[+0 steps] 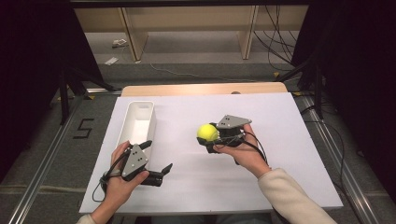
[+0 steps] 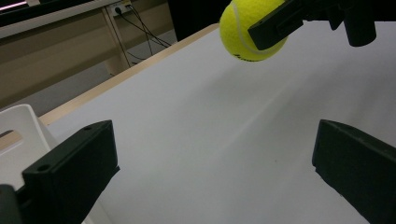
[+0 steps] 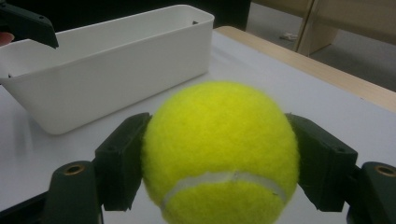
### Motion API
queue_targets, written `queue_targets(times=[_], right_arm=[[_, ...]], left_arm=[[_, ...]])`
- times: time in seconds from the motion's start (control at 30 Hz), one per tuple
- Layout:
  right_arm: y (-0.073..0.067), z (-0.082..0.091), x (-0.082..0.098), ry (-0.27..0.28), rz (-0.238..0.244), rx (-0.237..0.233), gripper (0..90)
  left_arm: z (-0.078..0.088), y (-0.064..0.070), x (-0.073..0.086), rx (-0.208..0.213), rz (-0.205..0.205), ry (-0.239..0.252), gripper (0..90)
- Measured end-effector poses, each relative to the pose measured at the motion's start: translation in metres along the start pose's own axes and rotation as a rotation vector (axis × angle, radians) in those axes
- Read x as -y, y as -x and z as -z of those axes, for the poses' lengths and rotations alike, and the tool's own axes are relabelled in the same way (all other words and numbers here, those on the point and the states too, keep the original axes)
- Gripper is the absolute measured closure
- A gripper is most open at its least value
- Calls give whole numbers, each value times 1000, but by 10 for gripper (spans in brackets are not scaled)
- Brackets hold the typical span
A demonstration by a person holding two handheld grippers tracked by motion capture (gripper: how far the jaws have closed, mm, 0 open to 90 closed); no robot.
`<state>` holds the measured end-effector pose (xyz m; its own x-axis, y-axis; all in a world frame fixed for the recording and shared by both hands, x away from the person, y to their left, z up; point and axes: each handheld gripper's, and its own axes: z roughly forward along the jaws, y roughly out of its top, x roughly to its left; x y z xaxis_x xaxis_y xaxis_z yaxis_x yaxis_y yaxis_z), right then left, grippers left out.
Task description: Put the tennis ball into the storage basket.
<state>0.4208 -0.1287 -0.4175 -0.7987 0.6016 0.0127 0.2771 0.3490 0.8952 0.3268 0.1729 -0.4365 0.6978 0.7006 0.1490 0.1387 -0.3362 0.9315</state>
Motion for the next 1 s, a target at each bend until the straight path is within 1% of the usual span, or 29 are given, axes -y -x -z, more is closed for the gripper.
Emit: queue_targets(times=[0.8, 1.0], right_arm=[[-3, -11, -9, 14, -4, -7, 269], [-6, -14, -12, 20, 2, -11, 269]], left_arm=[[1, 0, -1, 2, -1, 7, 0], [1, 0, -1, 5, -3, 5, 0]])
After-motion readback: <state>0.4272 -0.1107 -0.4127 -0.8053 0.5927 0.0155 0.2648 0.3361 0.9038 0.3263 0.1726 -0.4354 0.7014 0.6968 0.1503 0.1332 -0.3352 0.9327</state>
